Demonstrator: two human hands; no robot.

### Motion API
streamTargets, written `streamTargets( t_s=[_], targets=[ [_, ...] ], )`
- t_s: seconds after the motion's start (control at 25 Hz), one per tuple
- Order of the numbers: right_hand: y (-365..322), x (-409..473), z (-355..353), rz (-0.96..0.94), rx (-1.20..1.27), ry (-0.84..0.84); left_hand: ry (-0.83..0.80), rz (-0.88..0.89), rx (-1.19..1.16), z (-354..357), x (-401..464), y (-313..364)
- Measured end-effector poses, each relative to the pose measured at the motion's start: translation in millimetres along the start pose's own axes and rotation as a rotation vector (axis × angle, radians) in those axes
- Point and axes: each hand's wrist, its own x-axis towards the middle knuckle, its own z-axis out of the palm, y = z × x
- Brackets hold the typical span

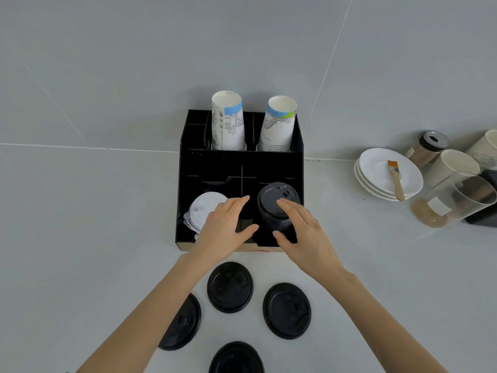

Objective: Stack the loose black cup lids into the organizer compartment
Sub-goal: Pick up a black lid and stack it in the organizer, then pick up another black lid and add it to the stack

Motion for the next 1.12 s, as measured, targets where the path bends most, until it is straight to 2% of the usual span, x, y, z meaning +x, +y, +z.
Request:
streamTargets(
  t_s=[0.32,0.52,0.68,0.88,1.12],
  targets=[
    [-18,-34,40,-0.036,0.015,-0.193,-0.034,-0.035,-0.032,3,-66,-33],
    [-16,-44,59,0.014,-0.037,-0.314,-0.175,-0.175,0.072,16,-89,-51],
    [-12,-51,71,0.050,-0.075,-0.403,-0.232,-0.193,0.117,24,-96,-56],
    [-11,-56,83,0.067,-0.073,-0.443,-0.289,-0.208,0.122,31,-100,-57],
    [-10,-56,84,0.094,-0.029,-0.404,-0.277,-0.196,0.069,32,-102,-53]
  ],
)
